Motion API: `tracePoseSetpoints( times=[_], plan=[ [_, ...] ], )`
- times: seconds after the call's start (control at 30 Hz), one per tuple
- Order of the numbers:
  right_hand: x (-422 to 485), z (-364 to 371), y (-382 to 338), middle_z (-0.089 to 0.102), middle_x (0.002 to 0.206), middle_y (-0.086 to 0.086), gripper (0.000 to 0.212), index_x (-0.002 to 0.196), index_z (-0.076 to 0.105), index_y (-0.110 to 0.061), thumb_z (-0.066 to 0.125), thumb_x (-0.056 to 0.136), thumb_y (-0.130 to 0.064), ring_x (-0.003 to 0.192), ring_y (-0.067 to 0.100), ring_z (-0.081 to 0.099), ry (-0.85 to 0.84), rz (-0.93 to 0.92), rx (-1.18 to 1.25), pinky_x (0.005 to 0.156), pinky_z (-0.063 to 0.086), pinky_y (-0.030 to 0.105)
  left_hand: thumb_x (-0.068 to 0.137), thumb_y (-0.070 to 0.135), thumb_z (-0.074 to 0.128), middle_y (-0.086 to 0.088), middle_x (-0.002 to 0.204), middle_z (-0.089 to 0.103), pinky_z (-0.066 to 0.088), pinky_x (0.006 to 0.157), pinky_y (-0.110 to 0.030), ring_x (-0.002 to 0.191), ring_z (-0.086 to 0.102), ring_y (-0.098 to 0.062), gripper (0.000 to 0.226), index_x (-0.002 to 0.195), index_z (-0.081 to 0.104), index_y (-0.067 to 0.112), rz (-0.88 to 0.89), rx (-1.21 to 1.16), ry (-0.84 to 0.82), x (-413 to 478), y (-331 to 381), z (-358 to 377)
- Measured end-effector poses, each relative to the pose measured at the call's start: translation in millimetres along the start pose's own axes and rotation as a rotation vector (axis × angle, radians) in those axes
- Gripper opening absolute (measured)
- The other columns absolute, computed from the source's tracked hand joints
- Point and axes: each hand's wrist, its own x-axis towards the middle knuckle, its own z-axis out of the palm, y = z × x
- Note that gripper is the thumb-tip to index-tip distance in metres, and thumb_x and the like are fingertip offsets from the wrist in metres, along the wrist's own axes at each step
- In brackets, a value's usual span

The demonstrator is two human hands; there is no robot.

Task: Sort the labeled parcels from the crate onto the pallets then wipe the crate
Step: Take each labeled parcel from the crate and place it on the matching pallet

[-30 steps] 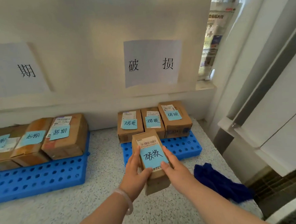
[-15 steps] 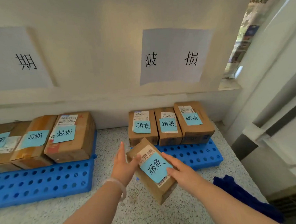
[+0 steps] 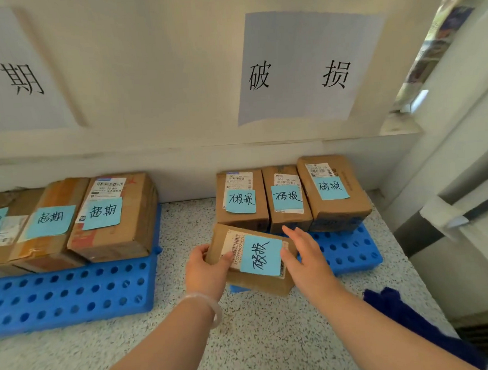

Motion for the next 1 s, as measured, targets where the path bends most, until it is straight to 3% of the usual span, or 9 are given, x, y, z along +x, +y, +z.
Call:
tracePoseSetpoints(
  times=[0.13, 0.23, 0.33, 0.43, 0.53, 0.7, 0.83, 1.0],
  plan=[
    [-22, 11, 10, -0.006, 0.161, -0.013, 0.058, 0.149, 0.02, -0.045, 0.046, 0.097, -0.048, 0.147, 0.012, -0.007, 0.085, -0.189, -0.375, 0.119, 0.008, 0.035, 0.086, 0.027, 0.072, 0.003, 0.106, 0.054, 0.043, 0.063, -0.019, 0.087, 0.056, -0.008, 0.043, 0.119, 0.045, 0.021, -0.035, -0.007, 0.047, -2, 1, 3],
    [-34, 22, 25, -0.036, 0.152, -0.015, 0.071, 0.15, -0.008, -0.047, 0.039, 0.097, -0.055, 0.139, 0.009, -0.035, 0.034, -0.224, -0.576, 0.112, -0.018, 0.031, 0.086, 0.038, 0.069, -0.002, 0.131, 0.048, 0.05, 0.093, -0.04, 0.117, 0.052, -0.022, 0.061, 0.137, 0.039, 0.026, 0.046, 0.149, 0.068, -5, -8, -2],
    [-35, 25, 30, -0.05, 0.144, -0.014, 0.083, 0.143, -0.031, -0.044, 0.038, 0.097, -0.055, 0.132, 0.007, -0.046, -0.035, -0.215, -0.653, 0.107, -0.026, 0.03, 0.09, 0.045, 0.06, 0.005, 0.157, 0.017, 0.028, 0.115, -0.048, 0.143, 0.021, -0.023, 0.074, 0.15, 0.017, 0.041, 0.254, 0.362, 0.022, -13, -14, -8],
    [-23, 20, 29, -0.047, 0.146, -0.013, 0.089, 0.14, -0.036, -0.04, 0.042, 0.098, -0.048, 0.136, 0.009, -0.042, -0.052, -0.264, -0.703, 0.116, -0.019, 0.036, 0.09, 0.064, 0.039, 0.015, 0.159, -0.018, 0.001, 0.119, -0.039, 0.147, -0.014, -0.016, 0.072, 0.148, -0.001, 0.05, 0.511, 0.74, -0.087, -16, -21, -12],
    [-7, 11, 27, -0.045, 0.149, -0.011, 0.092, 0.142, -0.034, -0.036, 0.045, 0.096, -0.048, 0.138, 0.01, -0.04, -0.057, -0.294, -0.763, 0.117, -0.02, 0.037, 0.084, 0.075, 0.009, 0.011, 0.16, -0.018, -0.014, 0.115, -0.036, 0.143, -0.03, -0.018, 0.069, 0.148, -0.004, 0.051, 0.632, 0.967, -0.107, -12, -30, -13],
    [-1, 10, 29, -0.028, 0.159, -0.006, 0.101, 0.148, -0.026, -0.034, 0.055, 0.09, -0.044, 0.145, 0.012, -0.028, -0.015, -0.39, -0.76, 0.118, -0.014, 0.038, 0.094, 0.064, 0.024, -0.002, 0.162, 0.015, -0.003, 0.117, -0.042, 0.149, -0.001, -0.03, 0.065, 0.153, 0.017, 0.039, 0.731, 1.109, -0.078, -12, -37, -9],
    [-10, 18, 37, -0.011, 0.164, 0.0, 0.096, 0.156, -0.005, -0.031, 0.06, 0.085, -0.044, 0.15, 0.019, -0.012, -0.039, -0.414, -0.783, 0.117, -0.003, 0.043, 0.092, 0.059, 0.035, -0.003, 0.16, 0.023, 0.009, 0.115, -0.047, 0.147, 0.014, -0.029, 0.065, 0.151, 0.025, 0.037, 0.867, 1.127, -0.116, -12, -32, -6],
    [-4, 18, 37, -0.008, 0.164, 0.0, 0.099, 0.156, 0.001, -0.03, 0.065, 0.081, -0.043, 0.15, 0.02, -0.011, -0.007, -0.371, -0.787, 0.116, -0.005, 0.042, 0.09, 0.062, 0.034, -0.001, 0.16, 0.024, 0.014, 0.116, -0.05, 0.147, 0.016, -0.026, 0.068, 0.152, 0.023, 0.037, 0.85, 1.203, -0.183, 0, -25, 0]
  ],
)
